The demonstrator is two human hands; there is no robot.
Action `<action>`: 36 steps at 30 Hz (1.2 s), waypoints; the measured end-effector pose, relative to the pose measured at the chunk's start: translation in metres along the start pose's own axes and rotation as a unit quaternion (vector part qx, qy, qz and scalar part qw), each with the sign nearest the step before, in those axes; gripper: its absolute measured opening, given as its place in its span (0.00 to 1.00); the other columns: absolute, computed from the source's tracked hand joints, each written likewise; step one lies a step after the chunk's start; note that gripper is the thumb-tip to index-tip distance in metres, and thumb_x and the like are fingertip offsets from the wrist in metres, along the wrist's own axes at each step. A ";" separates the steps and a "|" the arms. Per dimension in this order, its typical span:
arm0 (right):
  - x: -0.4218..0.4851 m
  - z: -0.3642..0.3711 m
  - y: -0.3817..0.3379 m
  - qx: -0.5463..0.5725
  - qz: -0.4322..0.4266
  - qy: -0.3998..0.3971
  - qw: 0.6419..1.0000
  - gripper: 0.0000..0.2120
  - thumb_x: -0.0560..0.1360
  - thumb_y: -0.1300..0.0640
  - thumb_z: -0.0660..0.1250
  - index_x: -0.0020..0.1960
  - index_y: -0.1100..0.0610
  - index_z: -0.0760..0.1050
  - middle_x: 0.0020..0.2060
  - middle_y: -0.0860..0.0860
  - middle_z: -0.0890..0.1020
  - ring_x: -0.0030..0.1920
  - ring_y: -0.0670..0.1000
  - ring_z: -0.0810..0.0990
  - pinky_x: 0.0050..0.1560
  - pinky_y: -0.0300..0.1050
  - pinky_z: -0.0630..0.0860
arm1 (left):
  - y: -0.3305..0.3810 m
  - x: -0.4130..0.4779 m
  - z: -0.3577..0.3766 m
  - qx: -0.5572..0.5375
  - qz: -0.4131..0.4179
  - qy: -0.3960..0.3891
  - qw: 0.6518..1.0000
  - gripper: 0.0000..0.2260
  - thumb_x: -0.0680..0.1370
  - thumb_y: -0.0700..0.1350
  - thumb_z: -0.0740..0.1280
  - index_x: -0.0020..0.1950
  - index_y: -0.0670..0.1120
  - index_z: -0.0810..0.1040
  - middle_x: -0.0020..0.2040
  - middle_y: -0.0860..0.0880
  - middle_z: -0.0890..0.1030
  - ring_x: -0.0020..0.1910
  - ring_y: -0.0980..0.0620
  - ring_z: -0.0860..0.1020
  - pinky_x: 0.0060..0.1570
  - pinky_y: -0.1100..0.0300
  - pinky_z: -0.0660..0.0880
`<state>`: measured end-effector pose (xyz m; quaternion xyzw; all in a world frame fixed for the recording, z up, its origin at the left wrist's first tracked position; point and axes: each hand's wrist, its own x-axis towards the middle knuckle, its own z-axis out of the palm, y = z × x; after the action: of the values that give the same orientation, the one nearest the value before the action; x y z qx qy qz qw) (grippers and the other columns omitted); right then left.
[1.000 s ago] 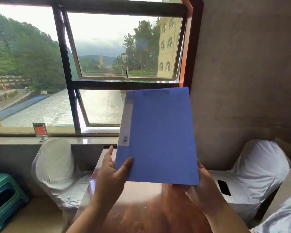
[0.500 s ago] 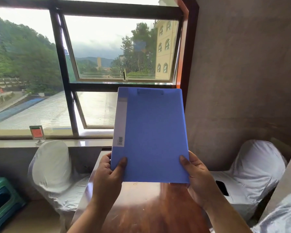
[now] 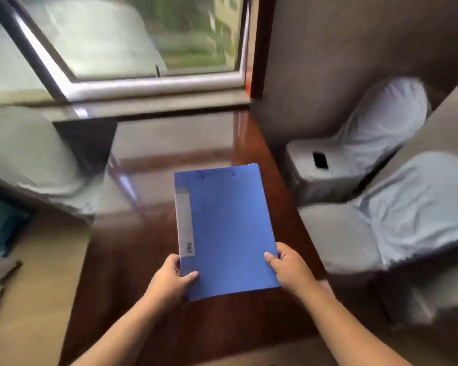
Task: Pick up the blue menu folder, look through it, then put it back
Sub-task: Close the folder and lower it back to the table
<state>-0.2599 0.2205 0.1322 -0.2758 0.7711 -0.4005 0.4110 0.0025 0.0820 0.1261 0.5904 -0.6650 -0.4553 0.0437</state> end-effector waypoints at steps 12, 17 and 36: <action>-0.026 0.026 0.168 -0.343 0.131 -0.010 0.930 0.11 0.84 0.47 0.68 0.49 0.52 0.71 0.40 0.50 0.80 0.39 0.56 0.80 0.34 0.51 0.72 | -0.109 -0.011 0.125 0.239 -0.073 -0.094 0.964 0.18 0.74 0.61 0.73 0.53 0.49 0.74 0.46 0.50 0.82 0.43 0.46 0.82 0.40 0.51 0.79; -0.029 0.020 0.159 -0.361 0.079 -0.015 0.929 0.11 0.85 0.52 0.66 0.65 0.53 0.72 0.61 0.55 0.81 0.57 0.62 0.83 0.45 0.54 0.79 | -0.094 -0.006 0.133 0.399 0.016 -0.111 0.910 0.23 0.75 0.71 0.65 0.40 0.51 0.72 0.36 0.53 0.78 0.36 0.47 0.77 0.33 0.53 0.70; -0.042 0.023 0.195 -0.384 -0.016 -0.094 0.919 0.18 0.84 0.56 0.69 0.71 0.53 0.67 0.64 0.60 0.73 0.61 0.62 0.73 0.61 0.60 0.79 | -0.052 -0.011 0.201 0.390 0.041 -0.147 0.908 0.21 0.79 0.67 0.62 0.38 0.51 0.76 0.35 0.53 0.81 0.33 0.54 0.79 0.29 0.58 0.68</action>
<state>-0.2375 0.3461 -0.0233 -0.4612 0.8187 -0.0528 0.3379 -0.0750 0.2083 -0.0200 0.4590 -0.8121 -0.2394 -0.2693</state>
